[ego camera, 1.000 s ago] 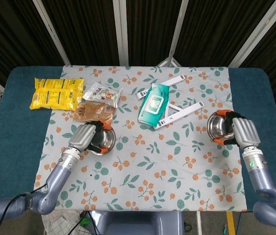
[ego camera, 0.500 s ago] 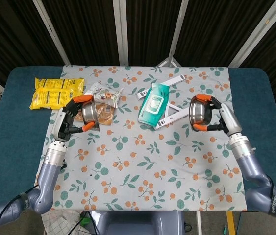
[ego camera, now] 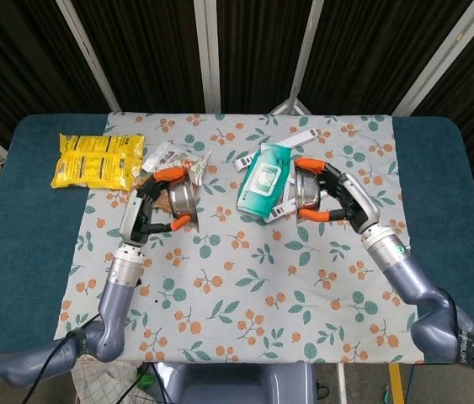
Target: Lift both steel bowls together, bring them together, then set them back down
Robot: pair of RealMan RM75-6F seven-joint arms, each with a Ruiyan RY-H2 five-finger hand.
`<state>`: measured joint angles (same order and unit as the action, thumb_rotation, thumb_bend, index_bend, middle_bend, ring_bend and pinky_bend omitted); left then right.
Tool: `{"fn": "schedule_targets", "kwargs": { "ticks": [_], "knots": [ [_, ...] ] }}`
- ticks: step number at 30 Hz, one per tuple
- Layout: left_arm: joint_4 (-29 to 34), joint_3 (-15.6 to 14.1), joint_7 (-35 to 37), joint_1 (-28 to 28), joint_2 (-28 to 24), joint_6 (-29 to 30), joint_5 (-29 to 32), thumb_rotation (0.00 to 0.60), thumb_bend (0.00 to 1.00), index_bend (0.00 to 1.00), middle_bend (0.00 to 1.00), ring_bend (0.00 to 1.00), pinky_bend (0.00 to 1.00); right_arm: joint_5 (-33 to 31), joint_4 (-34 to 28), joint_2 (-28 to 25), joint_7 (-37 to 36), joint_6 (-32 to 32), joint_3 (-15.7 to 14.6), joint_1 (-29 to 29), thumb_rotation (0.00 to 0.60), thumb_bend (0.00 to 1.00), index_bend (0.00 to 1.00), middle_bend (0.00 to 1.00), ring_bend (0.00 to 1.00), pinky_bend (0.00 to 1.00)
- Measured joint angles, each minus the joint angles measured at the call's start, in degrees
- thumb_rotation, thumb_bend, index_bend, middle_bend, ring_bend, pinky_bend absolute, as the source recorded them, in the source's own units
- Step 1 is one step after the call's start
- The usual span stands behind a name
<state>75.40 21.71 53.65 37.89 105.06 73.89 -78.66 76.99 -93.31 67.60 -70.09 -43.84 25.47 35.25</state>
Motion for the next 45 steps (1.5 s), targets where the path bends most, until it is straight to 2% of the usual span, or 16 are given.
{"fn": "schedule_targets", "kwargs": {
  "ticks": [6, 12, 28, 39, 45],
  "knots": [
    [-0.68, 0.59, -1.29, 1.76, 3.39, 1.69, -1.09, 0.600, 0.01, 0.47, 0.32, 0.21, 0.37, -0.78, -1.21, 1.13, -0.88, 0.56, -0.95, 0.97, 0.600, 0.03, 0.41, 0.29, 0.39, 0.34],
    [-1.04, 0.54, -2.44, 2.84, 5.44, 2.14, -1.73, 0.600, 0.01, 0.47, 0.32, 0.21, 0.37, -2.99, -2.66, 2.66, 2.21, 0.86, -2.01, 1.93, 0.600, 0.03, 0.41, 0.29, 0.39, 0.34],
    [-7.93, -0.45, -2.77, 5.95, 12.61, 3.06, -3.76, 0.600, 0.01, 0.47, 0.32, 0.21, 0.37, -7.74, -8.05, 5.26, 12.53, 1.14, -3.28, 4.23, 0.600, 0.04, 0.41, 0.29, 0.39, 0.34],
    [-9.86, -1.46, -2.21, 6.76, 15.71, 3.34, -4.46, 0.600, 0.01, 0.47, 0.32, 0.21, 0.37, -10.32, -10.71, 6.58, 15.60, 1.16, -3.54, 4.79, 0.600, 0.04, 0.41, 0.29, 0.39, 0.34],
    [-10.18, -1.38, -1.90, 6.33, 15.31, 4.95, -5.20, 0.600, 0.01, 0.47, 0.32, 0.21, 0.37, -11.74, -10.04, 5.75, 15.82, 0.54, -2.92, 4.04, 0.600, 0.04, 0.41, 0.29, 0.39, 0.34]
  ]
}}
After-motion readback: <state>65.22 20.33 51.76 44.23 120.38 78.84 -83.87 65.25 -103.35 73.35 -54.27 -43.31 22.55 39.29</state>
